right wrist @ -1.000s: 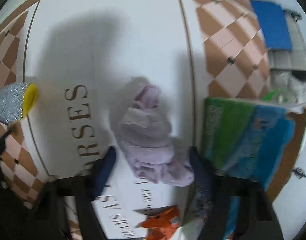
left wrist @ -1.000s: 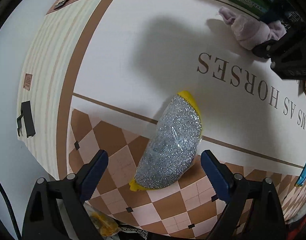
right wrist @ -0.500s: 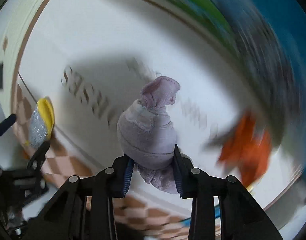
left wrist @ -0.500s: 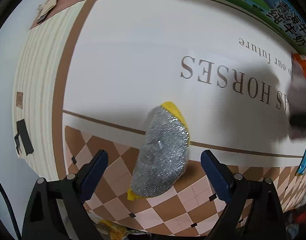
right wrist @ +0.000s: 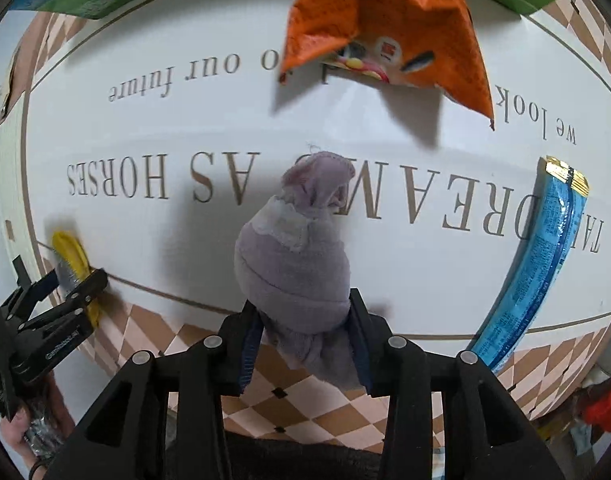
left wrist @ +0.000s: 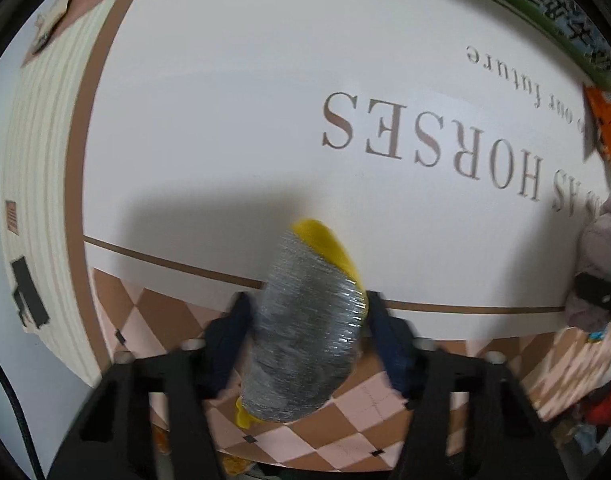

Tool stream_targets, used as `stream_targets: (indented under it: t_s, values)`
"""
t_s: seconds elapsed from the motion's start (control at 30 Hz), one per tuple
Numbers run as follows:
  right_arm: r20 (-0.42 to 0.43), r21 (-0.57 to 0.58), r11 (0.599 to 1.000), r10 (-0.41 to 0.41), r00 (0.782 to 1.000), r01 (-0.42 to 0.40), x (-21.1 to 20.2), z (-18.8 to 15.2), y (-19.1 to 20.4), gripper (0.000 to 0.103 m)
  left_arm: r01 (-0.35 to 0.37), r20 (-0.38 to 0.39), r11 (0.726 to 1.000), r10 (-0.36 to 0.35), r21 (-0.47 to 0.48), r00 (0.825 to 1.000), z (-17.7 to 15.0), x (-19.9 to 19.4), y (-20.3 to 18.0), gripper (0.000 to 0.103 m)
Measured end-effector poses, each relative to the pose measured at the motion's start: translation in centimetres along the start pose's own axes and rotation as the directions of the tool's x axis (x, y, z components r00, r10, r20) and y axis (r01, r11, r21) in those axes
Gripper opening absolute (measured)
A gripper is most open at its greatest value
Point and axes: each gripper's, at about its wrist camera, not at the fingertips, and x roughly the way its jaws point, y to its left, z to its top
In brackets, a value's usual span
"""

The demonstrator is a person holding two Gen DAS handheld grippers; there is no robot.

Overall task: Organize soft objects
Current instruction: 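Grasp the silver-yellow sponge with the left tool while the right tool grasps the lilac sock, then place the sponge and sock into the box and open both tools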

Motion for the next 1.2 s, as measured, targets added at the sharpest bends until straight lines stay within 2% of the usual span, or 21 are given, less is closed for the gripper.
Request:
stream_targets:
  t_s: [0.13,0.23,0.3,0.37,0.47,0.53,0.6,0.63,0.7,0.8,0.97,1.07,1.2]
  values:
    - [0.018,-0.030,0.999,-0.028,0.999,0.028,0.3,-0.8,0.8,0.038,-0.025,0.021,1.000,0.025,-0.007,0.999,-0.4,-0.1,0.1,0.043]
    - [0.027,-0.048,0.998,-0.026,0.999,0.027,1.1,-2.5,2.5,0.036,0.019,0.057,1.000,-0.018,-0.018,0.998,-1.5,-2.4,-0.7,0.043]
    - [0.038,-0.056,0.998,0.012,0.999,-0.010,-0.2,-3.4,2.7,0.036,0.067,0.105,0.998,-0.065,-0.012,0.992,-1.7,-5.2,-1.5,0.043]
    - [0.067,-0.071,0.995,0.069,0.995,-0.064,-2.9,-4.2,3.1,0.036,0.120,0.160,0.993,-0.119,0.001,0.980,-1.6,-8.6,-2.5,0.043]
    - [0.139,-0.092,0.988,0.133,0.981,-0.121,-7.4,-4.5,2.9,0.036,0.208,0.222,0.977,-0.213,0.048,0.951,0.0,-14.1,-4.8,0.043]
    - [0.205,-0.095,0.983,0.171,0.964,-0.155,-11.4,-4.2,2.8,0.036,0.245,0.239,0.966,-0.259,0.088,0.936,2.6,-17.6,-6.5,0.043]
    - [0.273,-0.093,0.980,0.195,0.942,-0.175,-15.1,-3.2,2.3,0.036,0.234,0.261,0.965,-0.258,0.118,0.930,6.4,-20.2,-7.6,0.043]
    - [0.308,-0.089,0.980,0.197,0.931,-0.178,-17.0,-2.2,1.9,0.036,0.222,0.269,0.967,-0.248,0.125,0.931,7.6,-21.6,-7.4,0.044]
    - [0.366,-0.066,0.985,0.175,0.914,-0.162,-20.0,1.3,0.4,0.036,0.185,0.278,0.974,-0.214,0.127,0.937,12.4,-22.9,-8.7,0.044]
    - [0.402,-0.004,0.989,0.136,0.906,-0.147,-21.9,6.3,-1.6,0.036,0.173,0.230,0.980,-0.193,0.102,0.954,18.2,-23.3,-8.1,0.044]
    - [0.321,0.092,0.985,0.111,0.941,-0.148,-19.4,13.6,-3.8,0.036,0.143,0.123,0.986,-0.152,0.081,0.981,25.5,-20.6,-9.8,0.044]
    - [0.262,0.128,0.980,0.113,0.959,-0.150,-16.9,16.2,-4.5,0.036,0.111,0.072,0.990,-0.118,0.089,0.990,28.2,-18.2,-10.8,0.044]
    - [0.222,0.160,0.977,0.105,0.969,-0.143,-14.7,17.7,-5.2,0.036,0.067,0.009,0.993,-0.069,0.099,0.998,30.7,-15.9,-12.2,0.044]
